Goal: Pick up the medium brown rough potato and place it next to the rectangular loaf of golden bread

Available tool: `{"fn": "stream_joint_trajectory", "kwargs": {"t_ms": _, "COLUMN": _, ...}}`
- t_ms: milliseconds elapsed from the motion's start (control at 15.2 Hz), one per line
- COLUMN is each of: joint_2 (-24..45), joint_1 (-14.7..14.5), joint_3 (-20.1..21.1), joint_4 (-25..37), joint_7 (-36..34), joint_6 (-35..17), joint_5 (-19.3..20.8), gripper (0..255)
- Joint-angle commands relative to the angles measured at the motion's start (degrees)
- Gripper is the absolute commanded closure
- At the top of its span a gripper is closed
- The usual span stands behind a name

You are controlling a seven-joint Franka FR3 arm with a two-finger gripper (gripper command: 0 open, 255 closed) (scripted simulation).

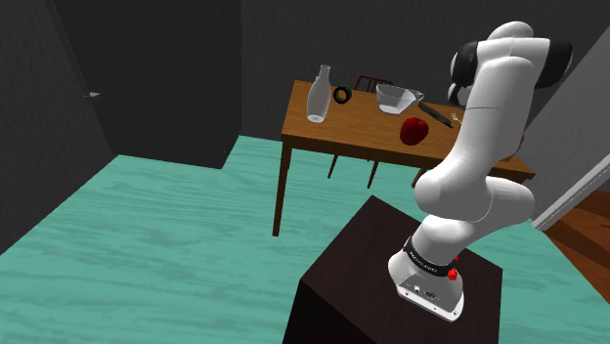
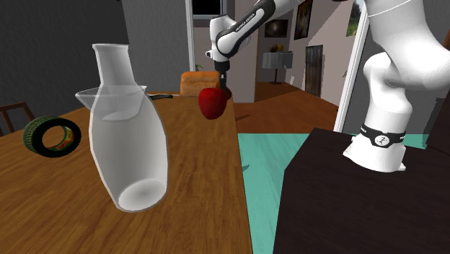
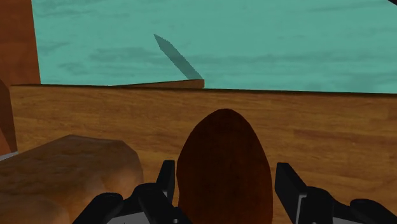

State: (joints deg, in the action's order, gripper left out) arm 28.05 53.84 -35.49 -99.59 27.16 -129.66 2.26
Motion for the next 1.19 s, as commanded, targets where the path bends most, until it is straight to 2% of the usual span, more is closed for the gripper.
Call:
{"fn": "stream_joint_trajectory", "kwargs": {"t_ms": 0, "joint_2": 0.64, "joint_1": 0.19, "joint_3": 0.21, "joint_4": -0.63, "joint_7": -0.05, "joint_6": -1.23, "joint_5": -0.27, "gripper": 255}}
{"fn": "stream_joint_trajectory", "kwargs": {"t_ms": 594, "joint_2": 1.30, "joint_1": 0.37, "joint_3": 0.43, "joint_4": -1.02, "joint_7": -0.11, "joint_6": -2.21, "joint_5": -0.55, "gripper": 255}}
{"fn": "stream_joint_trajectory", "kwargs": {"t_ms": 660, "joint_2": 1.41, "joint_1": 0.58, "joint_3": 0.46, "joint_4": -0.84, "joint_7": 0.10, "joint_6": -2.18, "joint_5": -0.64, "gripper": 0}}
{"fn": "stream_joint_trajectory", "kwargs": {"t_ms": 990, "joint_2": 1.29, "joint_1": 0.37, "joint_3": 0.43, "joint_4": -1.02, "joint_7": -0.11, "joint_6": -2.21, "joint_5": -0.55, "gripper": 0}}
{"fn": "stream_joint_trajectory", "kwargs": {"t_ms": 1122, "joint_2": -1.04, "joint_1": -1.05, "joint_3": -0.29, "joint_4": -0.46, "joint_7": -0.83, "joint_6": 0.67, "joint_5": 0.62, "gripper": 0}}
